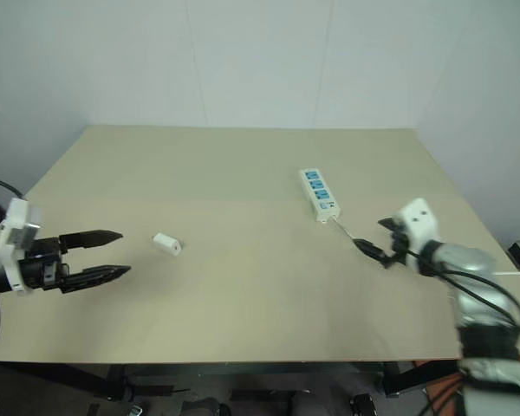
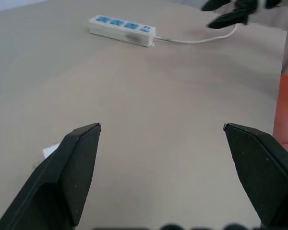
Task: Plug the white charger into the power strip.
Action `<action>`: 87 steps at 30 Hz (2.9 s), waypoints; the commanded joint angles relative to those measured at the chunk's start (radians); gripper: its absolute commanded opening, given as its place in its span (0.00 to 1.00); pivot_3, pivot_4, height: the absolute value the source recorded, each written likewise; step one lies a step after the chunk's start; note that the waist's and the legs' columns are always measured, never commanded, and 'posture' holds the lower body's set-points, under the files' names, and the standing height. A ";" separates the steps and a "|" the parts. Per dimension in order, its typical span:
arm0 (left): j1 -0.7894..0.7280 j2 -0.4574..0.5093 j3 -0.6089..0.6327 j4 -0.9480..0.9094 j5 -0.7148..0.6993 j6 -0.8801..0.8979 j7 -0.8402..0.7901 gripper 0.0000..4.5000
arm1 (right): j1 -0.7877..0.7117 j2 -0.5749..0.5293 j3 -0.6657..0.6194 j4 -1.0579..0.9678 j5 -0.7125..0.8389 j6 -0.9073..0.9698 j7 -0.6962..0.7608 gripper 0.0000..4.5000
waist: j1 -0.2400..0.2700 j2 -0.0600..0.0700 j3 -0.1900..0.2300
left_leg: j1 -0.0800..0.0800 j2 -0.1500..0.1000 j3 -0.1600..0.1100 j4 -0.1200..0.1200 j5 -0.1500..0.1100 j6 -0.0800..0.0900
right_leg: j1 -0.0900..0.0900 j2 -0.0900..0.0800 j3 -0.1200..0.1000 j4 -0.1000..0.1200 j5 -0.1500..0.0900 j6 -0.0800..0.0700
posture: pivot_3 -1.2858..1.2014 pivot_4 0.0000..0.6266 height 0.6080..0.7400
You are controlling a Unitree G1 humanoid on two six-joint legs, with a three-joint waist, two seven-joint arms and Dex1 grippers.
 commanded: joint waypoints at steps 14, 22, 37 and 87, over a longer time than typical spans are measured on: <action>-0.140 0.055 -0.083 0.094 0.057 -0.042 -0.076 1.00 | -0.395 0.166 0.021 0.673 -0.103 -0.200 -0.150 0.65 | -0.002 0.000 0.000 | -0.011 0.000 0.000 -0.003 0.002 -0.003 | -0.010 -0.001 -0.002 -0.001 0.000 0.000 | 0.52 0.24 1.00; -0.159 0.038 -0.101 0.098 0.063 -0.050 -0.081 1.00 | -0.415 0.166 0.023 0.700 -0.108 -0.218 -0.131 0.02 | -0.010 0.000 0.000 | -0.008 0.000 0.000 -0.003 0.003 -0.005 | -0.009 0.000 -0.001 0.003 0.000 -0.001 | 0.52 0.24 1.00; -0.345 -0.021 -0.245 0.235 0.128 -0.103 -0.143 1.00 | 0.428 -0.059 -0.103 -0.542 0.074 0.107 0.049 0.01 | 0.026 0.000 0.000 | -0.015 -0.001 -0.003 -0.002 0.002 -0.003 | -0.010 -0.001 -0.005 0.001 0.000 0.002 | 0.52 0.24 1.00; -0.669 -0.141 -0.384 0.531 0.305 -0.217 -0.310 1.00 | 0.358 0.380 -0.032 -0.369 0.030 -0.115 -0.383 1.00 | 0.000 -0.001 0.001 | -0.001 -0.001 -0.005 -0.001 0.005 -0.005 | 0.000 0.001 -0.003 0.002 -0.002 0.003 | 0.52 0.24 1.00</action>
